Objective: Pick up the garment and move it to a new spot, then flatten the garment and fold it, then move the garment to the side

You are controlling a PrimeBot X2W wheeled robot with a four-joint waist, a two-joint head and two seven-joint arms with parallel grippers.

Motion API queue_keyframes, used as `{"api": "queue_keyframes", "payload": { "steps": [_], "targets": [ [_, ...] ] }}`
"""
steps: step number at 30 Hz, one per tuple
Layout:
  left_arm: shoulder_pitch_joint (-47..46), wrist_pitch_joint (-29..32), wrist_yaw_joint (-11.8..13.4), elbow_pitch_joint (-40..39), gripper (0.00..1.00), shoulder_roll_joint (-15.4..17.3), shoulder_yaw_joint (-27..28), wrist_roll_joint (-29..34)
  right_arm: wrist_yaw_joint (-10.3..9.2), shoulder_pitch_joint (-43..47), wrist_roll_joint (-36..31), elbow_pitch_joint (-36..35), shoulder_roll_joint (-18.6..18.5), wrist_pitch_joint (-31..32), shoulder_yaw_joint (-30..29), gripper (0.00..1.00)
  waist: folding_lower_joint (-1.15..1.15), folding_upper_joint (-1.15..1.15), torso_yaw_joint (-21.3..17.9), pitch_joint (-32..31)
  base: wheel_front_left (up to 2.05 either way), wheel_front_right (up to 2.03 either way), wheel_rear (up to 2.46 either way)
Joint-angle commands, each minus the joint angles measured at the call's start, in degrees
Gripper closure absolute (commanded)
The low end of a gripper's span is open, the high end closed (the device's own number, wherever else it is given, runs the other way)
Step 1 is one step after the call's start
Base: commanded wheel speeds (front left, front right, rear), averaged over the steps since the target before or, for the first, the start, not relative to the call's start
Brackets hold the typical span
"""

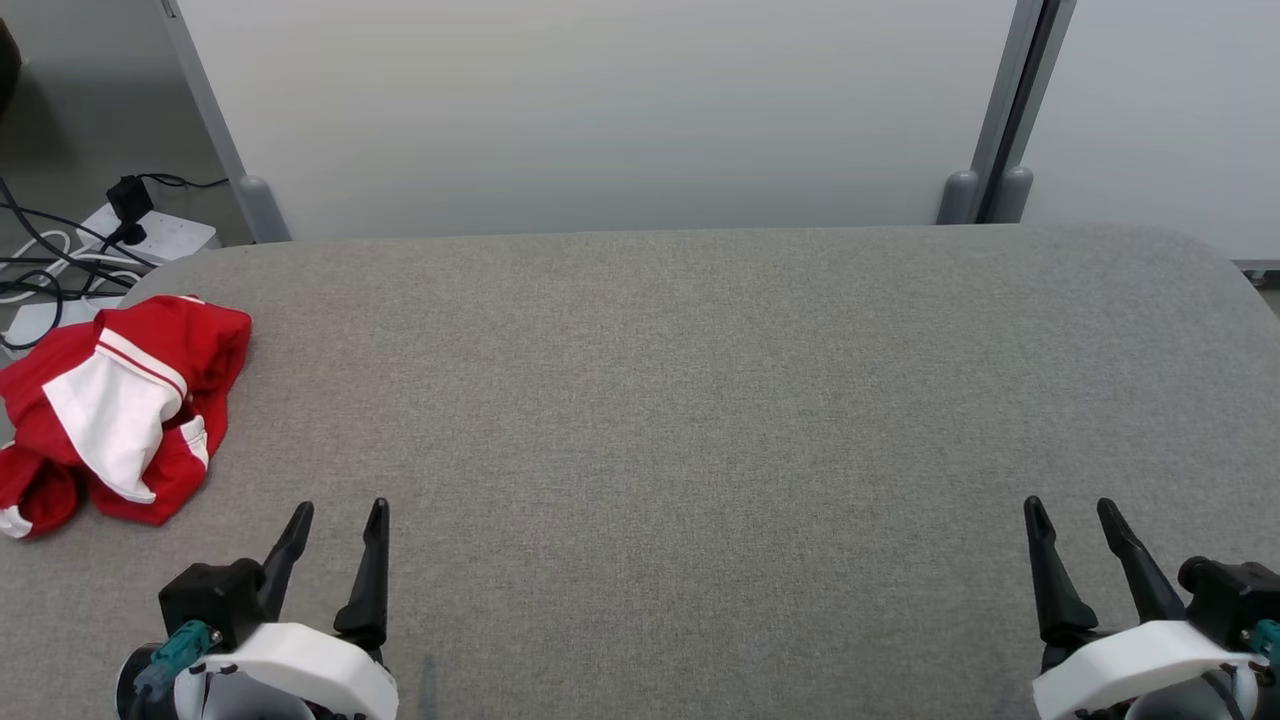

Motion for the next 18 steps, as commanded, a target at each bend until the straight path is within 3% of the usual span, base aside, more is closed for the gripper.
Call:
{"api": "queue_keyframes", "payload": {
  "steps": [1, 18],
  "targets": [
    [-1.96, -0.94, 0.74, -1.42, 0.00, 1.32, 1.18, 1.58, 0.35, -0.68, -1.76, -1.48, -0.68, -1.05, 1.29, 0.00, 0.00, 0.00, 0.02, -0.03, 0.00, 0.00, 0.00],
    [-1.88, -2.16, 2.01, -1.20, 0.00, 2.46, -0.67, 8.21, 0.39, 0.75, -10.36, -1.22, 0.05, -3.13, 1.37, 0.00, 0.00, 0.00, -0.20, -0.40, 0.00, 0.00, 0.00]
  ]
}}
